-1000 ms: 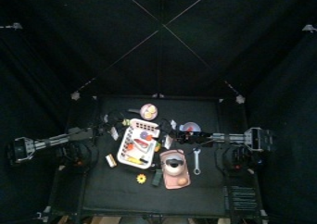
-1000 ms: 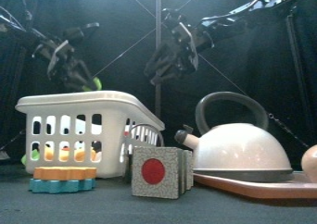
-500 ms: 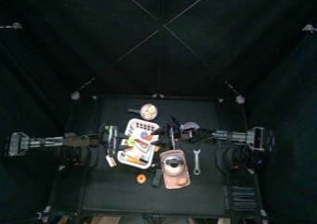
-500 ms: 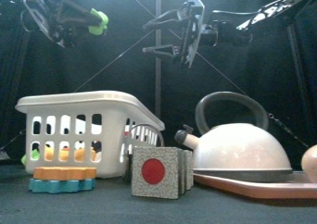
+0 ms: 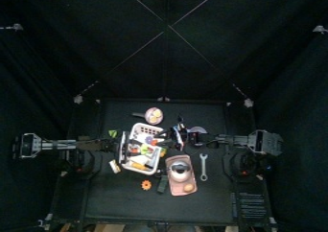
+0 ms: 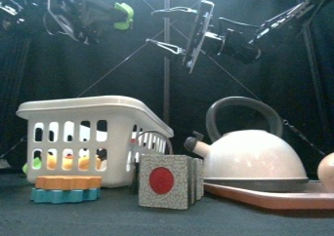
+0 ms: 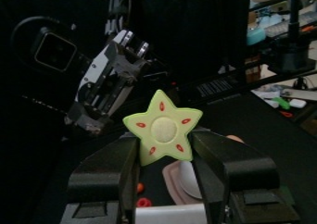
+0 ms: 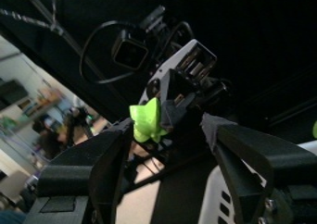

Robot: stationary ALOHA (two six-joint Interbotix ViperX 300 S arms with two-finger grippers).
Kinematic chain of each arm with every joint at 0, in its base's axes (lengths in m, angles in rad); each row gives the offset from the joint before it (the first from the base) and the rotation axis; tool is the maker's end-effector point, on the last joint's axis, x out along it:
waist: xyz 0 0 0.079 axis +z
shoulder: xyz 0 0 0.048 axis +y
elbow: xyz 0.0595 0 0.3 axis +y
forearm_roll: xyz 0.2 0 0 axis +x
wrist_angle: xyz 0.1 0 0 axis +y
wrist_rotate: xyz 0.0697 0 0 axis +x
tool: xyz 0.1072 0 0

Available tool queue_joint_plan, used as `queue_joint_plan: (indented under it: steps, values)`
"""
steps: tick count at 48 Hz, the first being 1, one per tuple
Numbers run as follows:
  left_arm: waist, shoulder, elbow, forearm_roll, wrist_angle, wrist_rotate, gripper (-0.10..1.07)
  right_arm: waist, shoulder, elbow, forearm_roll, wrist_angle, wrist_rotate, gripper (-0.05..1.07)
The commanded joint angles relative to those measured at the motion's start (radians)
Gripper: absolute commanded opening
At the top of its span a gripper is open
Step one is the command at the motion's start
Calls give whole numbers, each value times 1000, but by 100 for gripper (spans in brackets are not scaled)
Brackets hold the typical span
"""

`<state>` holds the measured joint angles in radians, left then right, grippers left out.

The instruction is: Hand over starfruit bottom

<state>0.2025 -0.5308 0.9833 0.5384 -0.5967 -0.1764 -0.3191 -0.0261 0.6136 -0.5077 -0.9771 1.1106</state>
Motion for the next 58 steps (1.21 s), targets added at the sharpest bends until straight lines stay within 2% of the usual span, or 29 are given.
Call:
queue_joint_plan:
  steps: [1, 12, 22, 37, 58]
  values:
    - [5, 29, -38, -92, -44, 94, 71, 3, -3, -9, 35, -55, 20, 93]
    - [-3, 95, -40, -284, -204, 275, 71, 6, 20, -25, -34, -67, 8, 93]
    - [-17, 150, -46, -419, -305, 318, 71, -2, 26, -46, -57, -75, -51, 94]
    - [-49, 213, -80, -437, -337, 318, 71, -17, 37, -57, -58, -91, -49, 102]
    - [-69, 268, -110, -437, -337, 318, 71, -21, 40, -61, -57, -106, -49, 102]
